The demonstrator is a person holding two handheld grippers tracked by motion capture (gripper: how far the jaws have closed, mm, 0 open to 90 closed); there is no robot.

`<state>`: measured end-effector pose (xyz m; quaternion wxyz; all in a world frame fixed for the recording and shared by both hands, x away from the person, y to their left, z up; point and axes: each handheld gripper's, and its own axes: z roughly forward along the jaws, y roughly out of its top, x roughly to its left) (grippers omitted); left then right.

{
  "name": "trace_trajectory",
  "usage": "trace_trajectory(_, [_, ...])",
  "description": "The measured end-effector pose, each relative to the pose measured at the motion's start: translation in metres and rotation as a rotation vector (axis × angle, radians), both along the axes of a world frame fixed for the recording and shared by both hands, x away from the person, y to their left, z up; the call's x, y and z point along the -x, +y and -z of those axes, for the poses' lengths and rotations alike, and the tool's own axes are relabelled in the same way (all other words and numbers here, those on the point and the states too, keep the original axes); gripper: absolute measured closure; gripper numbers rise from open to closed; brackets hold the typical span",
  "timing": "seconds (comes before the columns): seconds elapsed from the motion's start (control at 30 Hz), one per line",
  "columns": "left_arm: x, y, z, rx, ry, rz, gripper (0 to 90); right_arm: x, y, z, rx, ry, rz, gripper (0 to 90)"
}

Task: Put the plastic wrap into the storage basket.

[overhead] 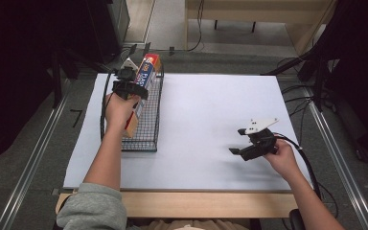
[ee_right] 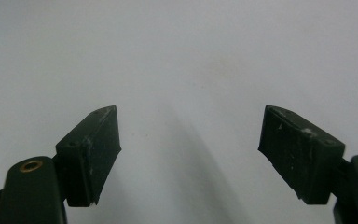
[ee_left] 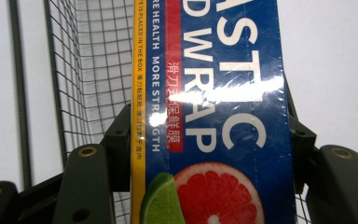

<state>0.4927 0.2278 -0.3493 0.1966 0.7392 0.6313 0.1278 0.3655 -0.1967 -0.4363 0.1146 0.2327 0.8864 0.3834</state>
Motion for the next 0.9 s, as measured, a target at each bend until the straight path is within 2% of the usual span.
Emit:
trace_trajectory(0.13, [-0.004,-0.002,0.011,-0.003,0.022,-0.007,39.4,0.001,0.0,-0.001,-0.002,-0.002,0.001,20.8])
trace_trajectory(0.2, [-0.006,-0.002,0.016,-0.016,0.017,-0.018,39.2,0.001,0.0,-0.001,0.002,-0.006,0.002,20.8])
trace_trajectory(0.23, [-0.006,-0.002,0.016,-0.016,0.017,-0.018,39.1,0.001,0.0,-0.001,0.002,-0.004,0.002,20.8])
trace_trajectory(0.27, [-0.006,-0.001,0.021,-0.004,0.009,-0.039,39.0,0.001,0.0,-0.001,0.002,-0.004,0.002,20.8])
trace_trajectory(0.5, [-0.011,-0.008,0.033,0.0,0.042,-0.031,38.9,0.002,0.0,-0.001,0.009,-0.01,-0.001,20.8])
trace_trajectory(0.6, [-0.012,-0.011,0.036,-0.01,0.049,-0.033,38.7,0.002,0.0,-0.001,0.006,-0.01,-0.003,20.8])
trace_trajectory(0.67, [-0.013,-0.01,0.036,-0.002,0.051,-0.036,38.6,0.002,0.0,-0.001,0.006,-0.009,-0.003,20.8])
trace_trajectory(0.77, [-0.013,-0.012,0.036,-0.003,0.04,-0.037,38.4,0.002,0.0,-0.001,0.011,-0.013,-0.002,20.8])
trace_trajectory(0.9, [-0.013,-0.015,0.038,-0.016,0.049,-0.021,37.8,0.002,0.001,0.0,0.012,-0.011,-0.002,20.8])
